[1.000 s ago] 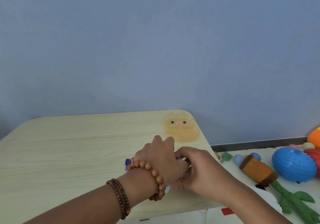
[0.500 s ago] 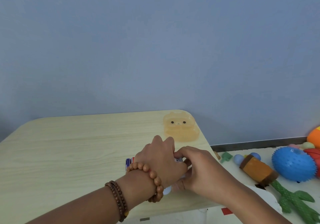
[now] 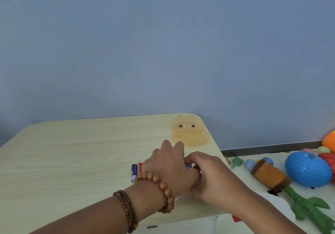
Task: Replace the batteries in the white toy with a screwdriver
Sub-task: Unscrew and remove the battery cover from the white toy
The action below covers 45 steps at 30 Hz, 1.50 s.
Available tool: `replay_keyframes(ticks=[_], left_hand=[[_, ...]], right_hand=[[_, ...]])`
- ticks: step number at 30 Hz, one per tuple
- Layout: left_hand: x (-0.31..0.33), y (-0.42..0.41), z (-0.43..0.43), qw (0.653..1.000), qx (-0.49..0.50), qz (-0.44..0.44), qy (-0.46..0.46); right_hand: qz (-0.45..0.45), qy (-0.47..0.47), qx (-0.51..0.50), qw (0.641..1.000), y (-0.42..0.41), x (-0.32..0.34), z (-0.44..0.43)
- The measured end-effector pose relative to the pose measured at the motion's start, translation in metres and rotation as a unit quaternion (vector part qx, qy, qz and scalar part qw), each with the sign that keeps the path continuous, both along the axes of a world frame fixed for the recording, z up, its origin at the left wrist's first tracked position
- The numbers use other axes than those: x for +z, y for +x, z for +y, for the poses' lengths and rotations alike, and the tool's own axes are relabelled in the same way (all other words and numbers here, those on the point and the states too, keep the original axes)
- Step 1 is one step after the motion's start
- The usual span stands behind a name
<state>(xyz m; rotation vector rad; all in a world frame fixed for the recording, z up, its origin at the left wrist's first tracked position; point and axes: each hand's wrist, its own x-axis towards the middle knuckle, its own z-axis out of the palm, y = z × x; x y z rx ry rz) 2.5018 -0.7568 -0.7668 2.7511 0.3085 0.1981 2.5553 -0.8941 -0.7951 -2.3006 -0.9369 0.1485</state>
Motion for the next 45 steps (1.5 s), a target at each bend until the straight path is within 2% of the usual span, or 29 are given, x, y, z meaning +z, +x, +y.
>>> replay_keyframes(ticks=[8,14,18,23,28,31,34,37,39,45], left_hand=[[-0.003,0.002,0.003,1.000,-0.017,-0.017,-0.015],[-0.003,-0.010,0.013,0.995,-0.086,-0.054,0.004],[-0.002,-0.014,0.027,0.987,-0.158,-0.019,-0.018],[-0.002,-0.013,0.044,0.982,-0.187,0.003,-0.035],[-0.006,-0.014,0.049,0.978,-0.189,-0.077,-0.038],[-0.002,-0.015,0.052,0.976,-0.154,-0.137,-0.069],[0.004,-0.013,0.065,0.984,-0.053,-0.155,-0.072],[-0.002,-0.014,0.098,0.990,0.067,-0.126,-0.021],[-0.008,-0.019,0.122,0.989,0.111,-0.089,0.028],[-0.035,-0.029,0.153,0.981,0.149,-0.006,0.127]], right_hand=[[0.018,0.001,-0.004,1.000,0.000,0.002,-0.002],[0.026,0.003,-0.009,1.000,0.002,0.002,-0.004],[0.026,0.001,-0.014,1.000,0.005,0.000,-0.007],[0.032,0.004,-0.008,0.999,0.005,-0.002,-0.008],[0.042,0.018,-0.007,0.999,0.004,0.001,-0.009],[0.055,0.025,-0.021,0.998,0.004,0.000,-0.011],[0.058,0.033,-0.018,0.998,0.004,-0.001,-0.011],[0.059,0.036,-0.012,0.998,0.004,-0.003,-0.011],[0.061,0.041,-0.014,0.997,0.005,-0.004,-0.011],[0.063,0.042,-0.011,0.997,0.005,-0.005,-0.009]])
